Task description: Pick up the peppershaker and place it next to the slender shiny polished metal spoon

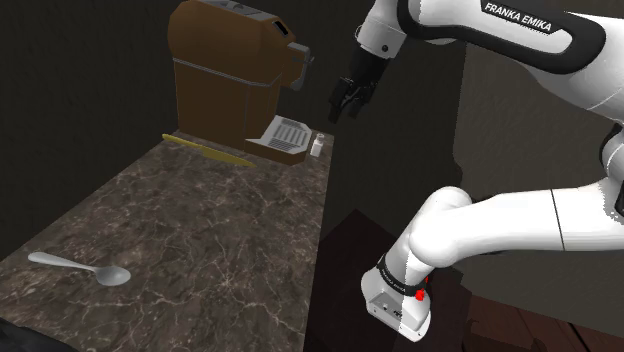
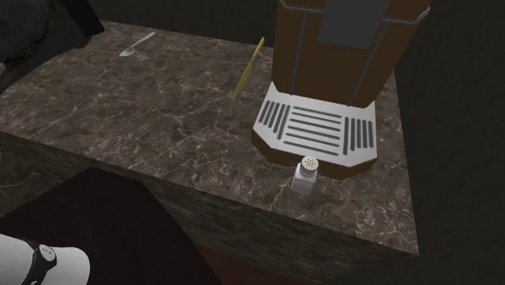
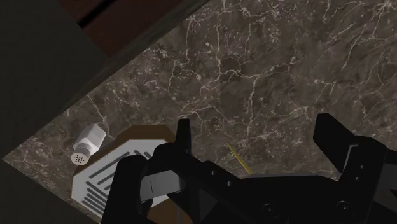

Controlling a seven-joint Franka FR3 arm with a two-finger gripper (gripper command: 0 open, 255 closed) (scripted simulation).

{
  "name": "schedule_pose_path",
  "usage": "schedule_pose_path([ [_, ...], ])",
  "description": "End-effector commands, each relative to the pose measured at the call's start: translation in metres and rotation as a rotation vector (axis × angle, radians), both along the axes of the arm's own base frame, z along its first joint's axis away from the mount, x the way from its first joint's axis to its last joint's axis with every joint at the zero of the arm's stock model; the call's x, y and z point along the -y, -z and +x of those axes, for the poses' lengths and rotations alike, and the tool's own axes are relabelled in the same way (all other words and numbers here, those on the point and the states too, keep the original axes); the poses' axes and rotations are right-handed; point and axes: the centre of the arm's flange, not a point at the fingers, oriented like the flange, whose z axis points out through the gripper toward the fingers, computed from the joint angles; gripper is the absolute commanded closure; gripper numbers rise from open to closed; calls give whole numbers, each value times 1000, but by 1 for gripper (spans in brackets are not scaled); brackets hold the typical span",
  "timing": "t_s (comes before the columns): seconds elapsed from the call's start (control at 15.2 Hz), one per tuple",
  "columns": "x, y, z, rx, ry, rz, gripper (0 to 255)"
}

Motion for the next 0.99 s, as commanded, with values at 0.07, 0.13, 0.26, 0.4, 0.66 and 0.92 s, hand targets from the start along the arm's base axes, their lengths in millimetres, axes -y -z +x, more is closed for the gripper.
schedule_pose_path([
  [0.07,9,7,7,-3,-6,-4,0],
  [0.13,18,14,13,-6,-12,-7,0],
  [0.26,35,28,27,-11,-24,-14,0],
  [0.4,52,42,40,-17,-36,-21,0],
  [0.66,87,70,68,-28,-59,-36,0],
  [0.92,122,98,96,-39,-83,-50,0],
])
